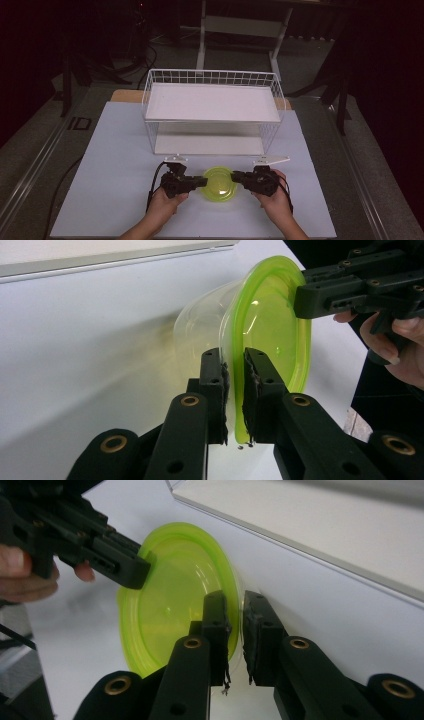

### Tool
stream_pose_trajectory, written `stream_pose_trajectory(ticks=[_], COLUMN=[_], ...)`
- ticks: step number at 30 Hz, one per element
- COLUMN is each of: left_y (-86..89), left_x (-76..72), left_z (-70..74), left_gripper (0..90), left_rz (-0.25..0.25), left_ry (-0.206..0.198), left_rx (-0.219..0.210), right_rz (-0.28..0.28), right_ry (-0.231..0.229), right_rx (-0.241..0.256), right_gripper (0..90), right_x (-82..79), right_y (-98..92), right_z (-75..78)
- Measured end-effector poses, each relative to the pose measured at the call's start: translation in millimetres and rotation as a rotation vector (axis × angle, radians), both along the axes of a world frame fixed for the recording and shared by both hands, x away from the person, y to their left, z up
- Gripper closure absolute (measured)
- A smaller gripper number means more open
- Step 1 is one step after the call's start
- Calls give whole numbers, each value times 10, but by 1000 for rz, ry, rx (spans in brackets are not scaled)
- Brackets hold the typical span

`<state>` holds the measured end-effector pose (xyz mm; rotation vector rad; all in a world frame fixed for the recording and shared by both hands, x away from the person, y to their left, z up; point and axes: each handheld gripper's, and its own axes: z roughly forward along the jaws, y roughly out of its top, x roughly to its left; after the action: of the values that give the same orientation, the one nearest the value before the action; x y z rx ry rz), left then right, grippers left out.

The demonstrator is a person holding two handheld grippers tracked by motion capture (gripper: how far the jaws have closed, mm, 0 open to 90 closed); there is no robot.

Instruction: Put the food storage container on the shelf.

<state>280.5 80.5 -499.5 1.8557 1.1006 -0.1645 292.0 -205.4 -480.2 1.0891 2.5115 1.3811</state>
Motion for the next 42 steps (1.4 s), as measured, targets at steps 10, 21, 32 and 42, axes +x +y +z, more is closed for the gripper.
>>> stream_pose_trajectory(ticks=[10, 21, 32, 42], left_y=[15, 106, 173, 217], left_x=[-34, -38, -10, 32], left_z=[50, 256, 593, 864], left_gripper=[820, 820, 820, 822], left_rz=[6, 9, 5, 12], left_ry=[11, -8, -47, -81], left_rx=[15, -8, -48, -69], right_rz=[-8, 0, -1, 9], right_ry=[-38, -48, -87, -120], right_rx=[-66, -45, -30, -17], right_gripper=[828, 828, 828, 828], right_x=[-80, -74, -61, 4], right_y=[77, 128, 152, 169], right_z=[52, 224, 580, 865])
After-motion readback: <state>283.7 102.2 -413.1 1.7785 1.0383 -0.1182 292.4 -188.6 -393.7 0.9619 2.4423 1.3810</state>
